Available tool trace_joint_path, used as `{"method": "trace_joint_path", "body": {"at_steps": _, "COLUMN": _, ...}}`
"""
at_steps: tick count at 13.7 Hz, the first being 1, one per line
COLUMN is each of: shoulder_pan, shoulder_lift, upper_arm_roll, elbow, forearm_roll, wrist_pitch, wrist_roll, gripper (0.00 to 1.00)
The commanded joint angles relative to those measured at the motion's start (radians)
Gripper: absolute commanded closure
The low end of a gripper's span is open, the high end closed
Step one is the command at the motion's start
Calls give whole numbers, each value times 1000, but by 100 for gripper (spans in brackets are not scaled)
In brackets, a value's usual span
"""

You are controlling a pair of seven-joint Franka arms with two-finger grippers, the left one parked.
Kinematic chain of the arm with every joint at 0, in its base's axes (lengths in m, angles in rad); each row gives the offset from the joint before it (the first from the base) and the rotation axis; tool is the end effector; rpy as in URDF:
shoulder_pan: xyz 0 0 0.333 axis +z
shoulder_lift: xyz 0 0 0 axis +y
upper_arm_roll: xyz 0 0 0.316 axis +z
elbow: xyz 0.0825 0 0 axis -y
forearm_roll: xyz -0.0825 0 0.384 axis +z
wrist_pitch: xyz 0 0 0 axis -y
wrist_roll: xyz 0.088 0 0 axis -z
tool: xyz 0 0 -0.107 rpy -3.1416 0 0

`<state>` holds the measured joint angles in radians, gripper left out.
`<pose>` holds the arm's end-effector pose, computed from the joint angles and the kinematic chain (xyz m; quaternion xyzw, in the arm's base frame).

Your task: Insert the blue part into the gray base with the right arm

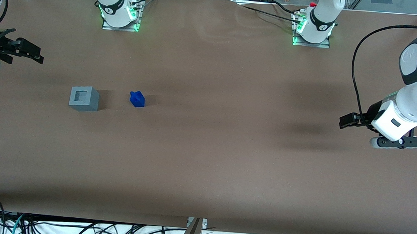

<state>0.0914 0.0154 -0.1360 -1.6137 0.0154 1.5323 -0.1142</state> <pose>0.5523 -0.0224 0.5928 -0.9982 -0.0346 0.0476 0.0105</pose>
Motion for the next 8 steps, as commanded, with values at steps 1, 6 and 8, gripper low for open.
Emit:
{"method": "trace_joint_path", "body": {"at_steps": 1, "shoulder_pan": -7, "shoulder_lift": -8, "upper_arm_roll": 1, "elbow": 1, "forearm_roll": 14, "wrist_pitch": -5, "wrist_roll": 11, "gripper": 0}}
{"method": "trace_joint_path", "body": {"at_steps": 6, "shoulder_pan": -4, "shoulder_lift": -8, "upper_arm_roll": 7, "elbow": 1, "forearm_roll": 14, "wrist_pitch": -5, "wrist_roll": 11, "gripper": 0}}
{"method": "trace_joint_path", "body": {"at_steps": 8, "shoulder_pan": -4, "shoulder_lift": -8, "upper_arm_roll": 6, "elbow": 1, "forearm_roll": 15, "wrist_pitch": -1, "wrist_roll": 11, "gripper": 0}}
